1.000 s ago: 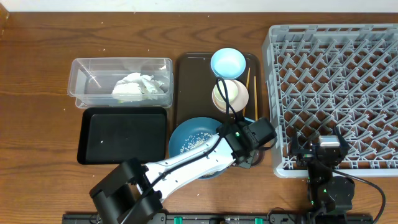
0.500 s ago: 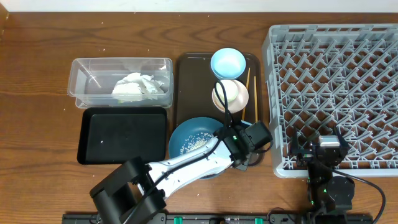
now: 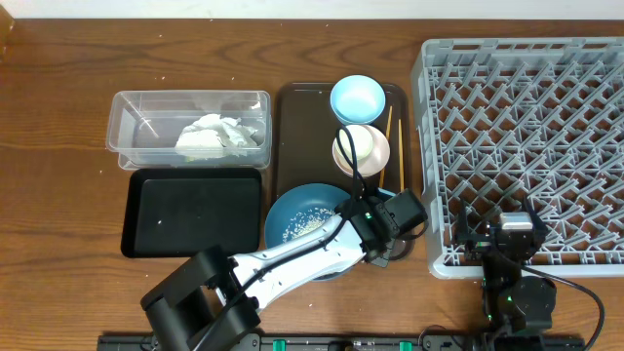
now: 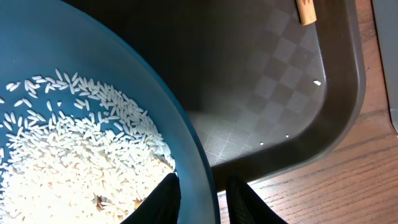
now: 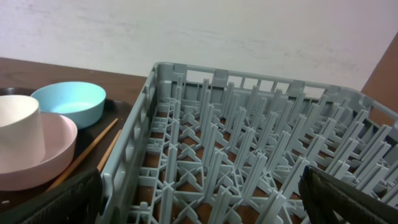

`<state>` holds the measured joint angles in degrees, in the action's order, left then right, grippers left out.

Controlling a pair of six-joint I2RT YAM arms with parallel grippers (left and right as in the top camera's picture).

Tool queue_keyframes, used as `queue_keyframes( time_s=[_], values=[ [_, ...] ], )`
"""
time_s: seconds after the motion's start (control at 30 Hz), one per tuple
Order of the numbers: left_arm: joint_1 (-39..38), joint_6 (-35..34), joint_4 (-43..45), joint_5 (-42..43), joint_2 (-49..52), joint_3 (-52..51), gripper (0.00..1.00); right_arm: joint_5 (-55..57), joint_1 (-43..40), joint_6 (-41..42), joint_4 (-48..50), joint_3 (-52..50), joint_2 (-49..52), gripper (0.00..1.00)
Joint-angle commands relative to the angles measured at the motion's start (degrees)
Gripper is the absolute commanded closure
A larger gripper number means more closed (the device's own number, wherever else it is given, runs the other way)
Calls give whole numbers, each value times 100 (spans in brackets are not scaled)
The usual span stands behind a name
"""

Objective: Sort waste into correct bins and load items into the dishwasher rack
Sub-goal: 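Grip the right rim of the blue rice bowl with the left gripper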

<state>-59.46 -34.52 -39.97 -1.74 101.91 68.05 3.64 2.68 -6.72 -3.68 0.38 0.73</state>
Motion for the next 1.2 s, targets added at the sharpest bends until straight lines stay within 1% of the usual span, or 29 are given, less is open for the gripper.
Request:
queue_keyframes(
  time_s=[0.0,0.17,0.27,0.4,0.7,1.17],
  values=[
    [-13,-11,0,-90,85,-24,73,39,-39,-20,-20,-7,-2,1],
    [-15,-13,0,-85,85,-24,74,42,-39,-20,-20,-9,-2,1],
    [-15,-13,-2,-48,85,-24,76,42,-39,-20,-20,-7,-2,1],
    [-15,-31,-2,-24,85,-24,77,42,-42,-20,-20,-7,-2,1],
    [-13,-28,-199,-24,85,-24,76,42,-42,-20,-20,-7,-2,1],
    [-13,-33,-173,-24,85,-24,76,42,-39,-20,-20,-7,-2,1]
  ],
)
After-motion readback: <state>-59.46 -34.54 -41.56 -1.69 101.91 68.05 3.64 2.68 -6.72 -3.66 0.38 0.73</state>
